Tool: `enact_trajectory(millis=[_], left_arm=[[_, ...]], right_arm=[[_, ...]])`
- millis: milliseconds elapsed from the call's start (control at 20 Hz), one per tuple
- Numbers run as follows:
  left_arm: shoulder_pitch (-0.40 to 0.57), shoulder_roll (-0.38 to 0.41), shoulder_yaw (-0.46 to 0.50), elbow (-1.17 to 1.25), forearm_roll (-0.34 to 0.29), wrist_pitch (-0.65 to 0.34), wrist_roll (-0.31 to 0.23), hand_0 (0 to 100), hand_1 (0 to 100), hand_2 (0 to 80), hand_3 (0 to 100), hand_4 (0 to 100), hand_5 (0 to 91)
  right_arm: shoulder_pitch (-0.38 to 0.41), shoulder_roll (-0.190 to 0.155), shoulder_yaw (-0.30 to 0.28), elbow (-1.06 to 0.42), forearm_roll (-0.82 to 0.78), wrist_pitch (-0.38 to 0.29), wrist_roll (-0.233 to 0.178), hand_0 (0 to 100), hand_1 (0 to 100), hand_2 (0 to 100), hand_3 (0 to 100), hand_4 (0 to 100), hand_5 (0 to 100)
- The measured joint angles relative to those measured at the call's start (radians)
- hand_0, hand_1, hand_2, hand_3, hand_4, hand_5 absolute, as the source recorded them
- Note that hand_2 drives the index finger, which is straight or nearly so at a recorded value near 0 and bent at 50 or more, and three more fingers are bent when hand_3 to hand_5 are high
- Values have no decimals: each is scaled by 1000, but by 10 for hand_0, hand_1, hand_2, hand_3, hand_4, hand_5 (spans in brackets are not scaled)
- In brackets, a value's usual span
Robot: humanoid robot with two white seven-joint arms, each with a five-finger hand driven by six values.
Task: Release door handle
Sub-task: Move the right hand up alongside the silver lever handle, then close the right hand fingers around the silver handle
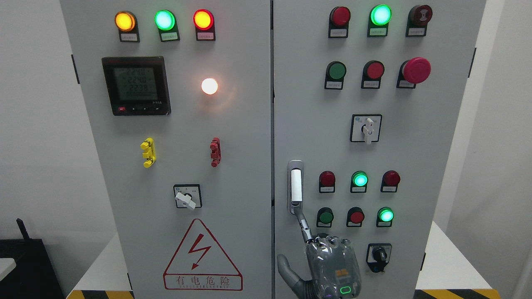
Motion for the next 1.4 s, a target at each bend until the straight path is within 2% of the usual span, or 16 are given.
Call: enact_trajectory(millis=[150,300,350,500,550,650,750,850,1000,1200,1400], left_arm=[[0,0,0,0,0,0,0,120,389,0,0,0,0],[0,0,0,0,0,0,0,120,389,0,0,0,0],[0,0,0,0,0,0,0,120,389,0,0,0,0],[0,0,0,0,0,0,0,120,389,0,0,0,0],[0,0,0,0,0,0,0,120,389,0,0,0,0],[0,0,0,0,0,0,0,120,389,0,0,0,0],[0,0,0,0,0,0,0,120,389,0,0,0,0],[0,0,0,0,0,0,0,120,389,0,0,0,0],[0,0,0,0,0,0,0,120,389,0,0,0,0],[0,0,0,0,0,0,0,120,389,0,0,0,0],[0,0,0,0,0,0,0,120,389,0,0,0,0]], right_arm=[[15,1,-1,-12,-1,-2,-7,382,259,13,1000,927,977],[31,1,-1,-23,-1,-4,-13,409,267,143,1000,909,961],[37,1,-1,-28,-2,-6,-15,428,271,311,1000,872,923],[55,1,-2,-45,-3,-25,-21,495,253,542,897,769,778],[60,1,-3,-50,-3,-30,-23,520,238,578,873,727,734],[66,3,-4,-61,-4,-39,-24,538,206,612,865,711,709],[67,5,-6,-71,-4,-41,-25,515,185,655,898,721,710],[61,7,-9,-78,-4,-42,-27,481,157,764,1000,792,777],[46,10,-13,-87,-5,-39,-24,472,124,885,1000,862,842],[32,12,-20,-96,-4,-34,-13,455,100,945,1000,897,883],[23,13,-25,-102,-2,-32,-2,455,43,952,1000,905,895]])
